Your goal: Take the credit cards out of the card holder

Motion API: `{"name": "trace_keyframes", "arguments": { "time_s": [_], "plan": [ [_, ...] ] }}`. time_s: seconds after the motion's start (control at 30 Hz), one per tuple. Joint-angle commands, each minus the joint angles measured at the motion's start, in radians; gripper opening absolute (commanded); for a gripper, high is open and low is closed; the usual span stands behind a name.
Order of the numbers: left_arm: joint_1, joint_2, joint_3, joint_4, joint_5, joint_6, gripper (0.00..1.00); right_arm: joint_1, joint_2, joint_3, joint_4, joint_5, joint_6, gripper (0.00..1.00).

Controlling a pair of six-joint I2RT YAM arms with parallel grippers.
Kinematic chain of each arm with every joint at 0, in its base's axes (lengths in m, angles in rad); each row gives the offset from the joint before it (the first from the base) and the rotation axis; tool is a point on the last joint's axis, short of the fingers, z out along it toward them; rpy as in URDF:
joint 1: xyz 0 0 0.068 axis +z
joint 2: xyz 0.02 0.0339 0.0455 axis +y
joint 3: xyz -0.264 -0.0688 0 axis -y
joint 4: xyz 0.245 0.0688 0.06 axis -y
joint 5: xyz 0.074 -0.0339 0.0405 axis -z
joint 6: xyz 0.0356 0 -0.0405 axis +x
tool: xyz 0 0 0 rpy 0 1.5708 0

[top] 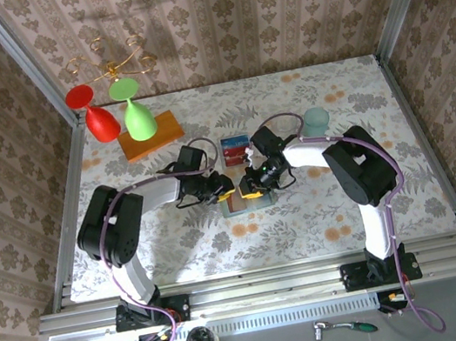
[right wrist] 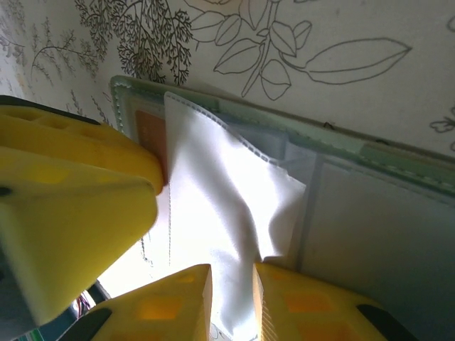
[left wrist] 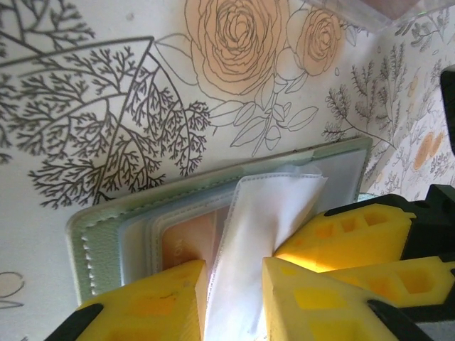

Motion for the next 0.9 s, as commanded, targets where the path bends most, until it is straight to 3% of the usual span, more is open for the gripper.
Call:
{"name": "trace_keyframes", "arguments": {
  "time_s": [0.0, 0.53, 0.87],
  "plan": [
    [-0.012, 0.022, 0.016, 0.010, 0.017, -0.023, 0.27, -0.008, 0.018, -0.026, 0.011, -0.024, -0.020, 0.24],
    [-0.029, 0.012, 0.037, -0.006, 0.012, -0.031, 0.19, -0.015, -0.010, -0.061, 0.067, -0.037, 0.008, 0.24],
    [-0.054, -0.014, 0.086, -0.051, 0.002, -0.026, 0.21, -0.030, -0.174, -0.102, 0.044, 0.055, 0.017, 0.27]
  ]
}}
